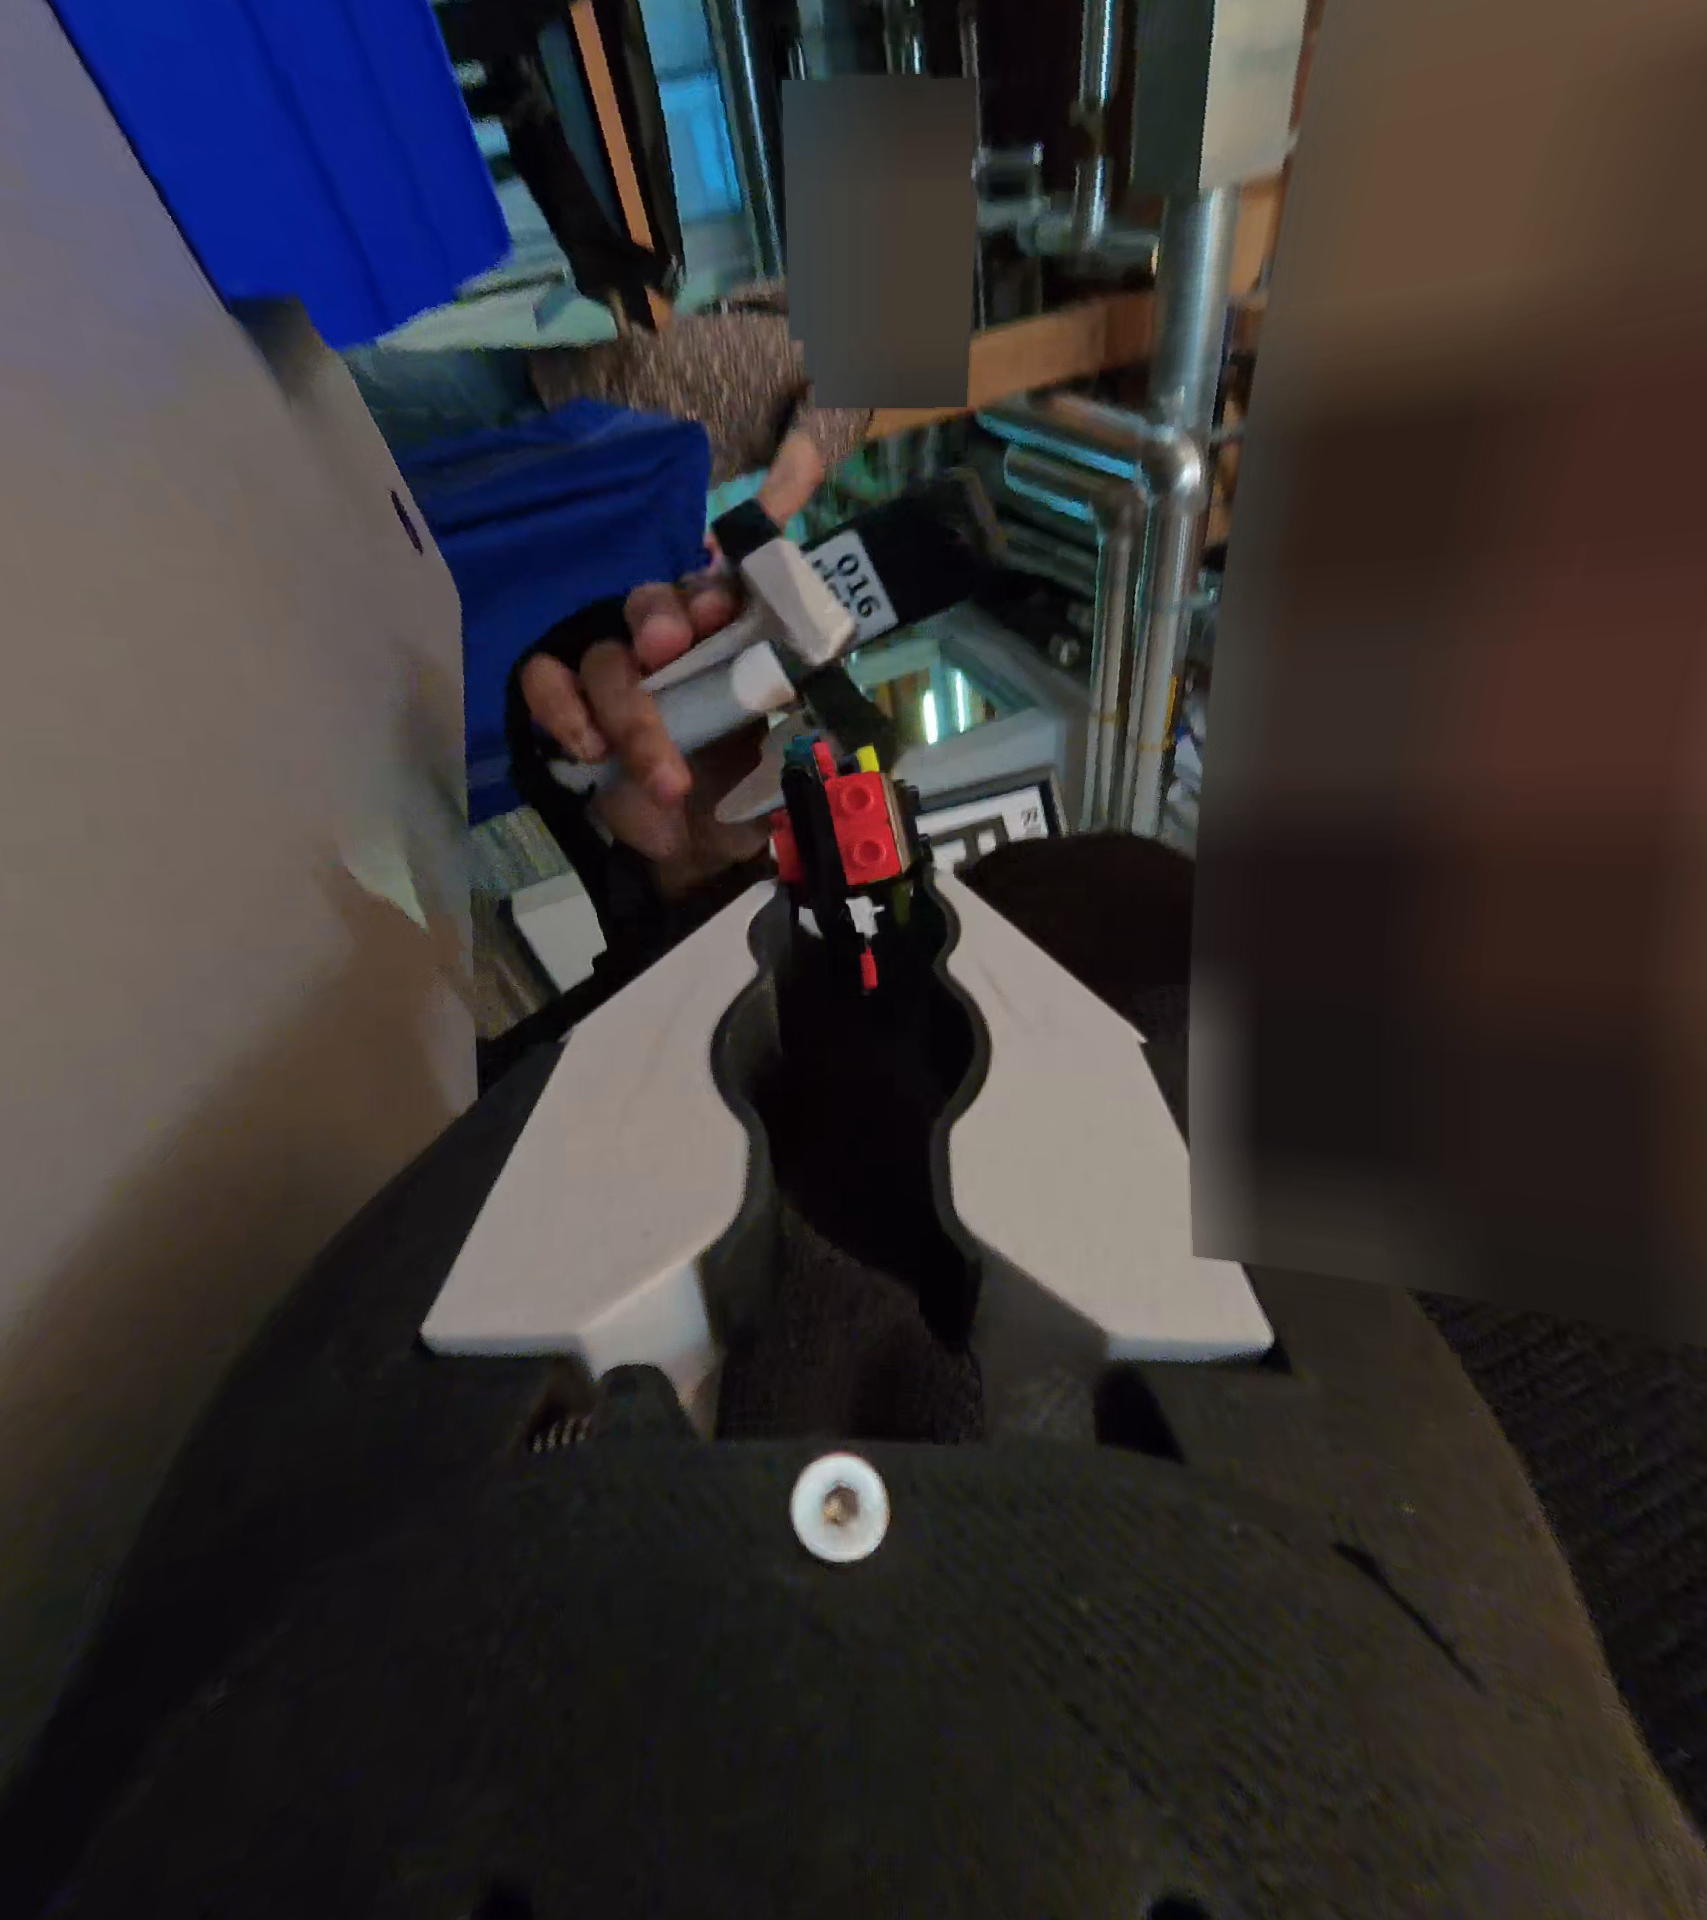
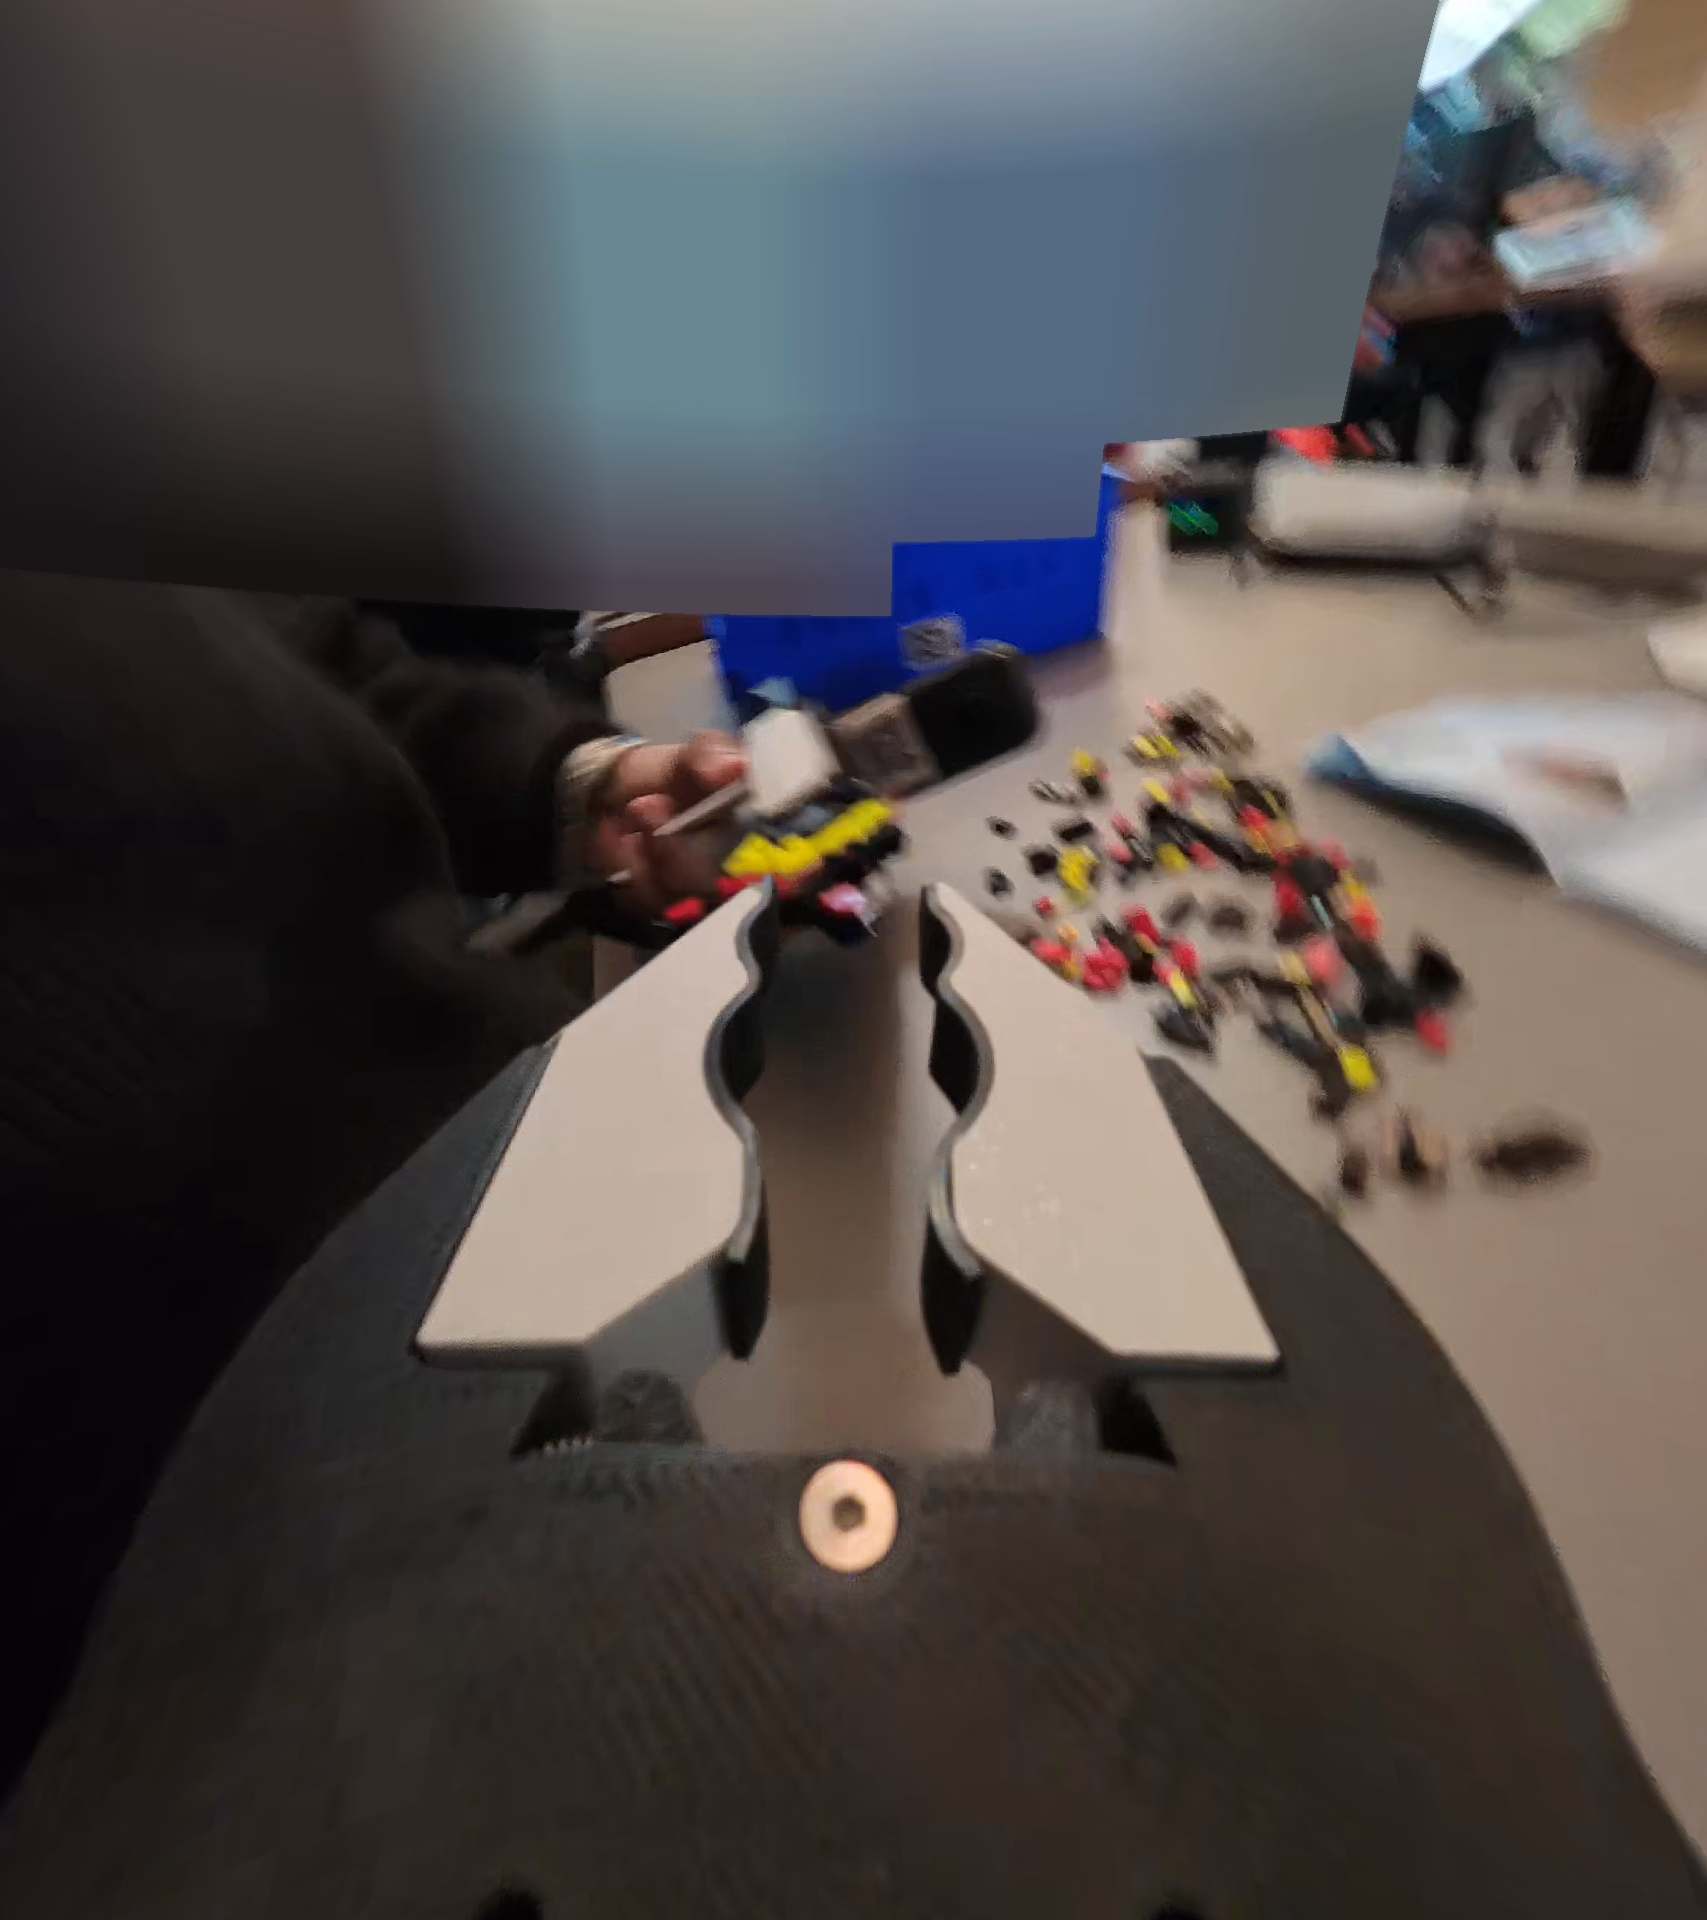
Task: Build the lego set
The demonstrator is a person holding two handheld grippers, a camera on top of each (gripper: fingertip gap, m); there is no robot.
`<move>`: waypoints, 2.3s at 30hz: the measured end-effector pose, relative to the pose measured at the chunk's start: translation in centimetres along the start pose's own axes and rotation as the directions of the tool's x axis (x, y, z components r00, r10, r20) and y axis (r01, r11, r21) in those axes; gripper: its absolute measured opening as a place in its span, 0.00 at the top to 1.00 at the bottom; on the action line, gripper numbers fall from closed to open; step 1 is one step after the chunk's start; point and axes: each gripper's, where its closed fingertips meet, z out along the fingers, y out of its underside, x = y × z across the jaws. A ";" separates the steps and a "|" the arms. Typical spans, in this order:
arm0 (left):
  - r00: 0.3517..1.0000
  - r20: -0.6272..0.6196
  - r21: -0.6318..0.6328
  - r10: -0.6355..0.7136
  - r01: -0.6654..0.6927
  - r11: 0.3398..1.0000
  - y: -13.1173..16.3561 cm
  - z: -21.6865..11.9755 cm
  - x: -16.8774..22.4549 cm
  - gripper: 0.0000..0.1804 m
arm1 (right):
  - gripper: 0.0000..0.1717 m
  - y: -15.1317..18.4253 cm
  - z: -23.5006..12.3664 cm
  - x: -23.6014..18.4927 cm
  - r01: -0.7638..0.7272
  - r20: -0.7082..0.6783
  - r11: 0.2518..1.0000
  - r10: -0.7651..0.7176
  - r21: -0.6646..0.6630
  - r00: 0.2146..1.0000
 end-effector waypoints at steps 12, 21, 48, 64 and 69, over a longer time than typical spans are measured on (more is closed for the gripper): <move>0.999 -0.028 -0.192 0.040 -0.045 0.980 2.9 0.8 0.5 0.89 | 0.82 3.0 1.3 -3.1 0.322 0.085 0.930 -0.311 -0.175 0.946; 1.000 -0.019 -0.249 0.025 -0.029 0.968 3.9 1.0 0.3 0.89 | 0.91 3.4 1.5 -4.1 0.304 0.148 0.937 -0.280 -0.175 0.948; 0.845 0.459 -0.174 0.273 -0.215 0.961 0.4 -0.9 -5.9 0.63 | 0.96 12.2 -1.3 4.9 -0.106 -0.238 0.812 -0.042 -0.573 0.970; 0.653 0.500 -0.387 0.569 -0.420 0.821 1.5 -0.3 -6.7 0.68 | 0.99 0.4 -3.7 6.2 0.075 -0.354 0.994 -0.096 -0.073 0.930; 0.574 0.538 -0.358 0.617 -0.507 0.784 -0.3 -0.9 -5.9 0.74 | 1.00 -0.7 -4.8 7.1 0.001 -0.431 1.000 -0.004 -0.008 0.902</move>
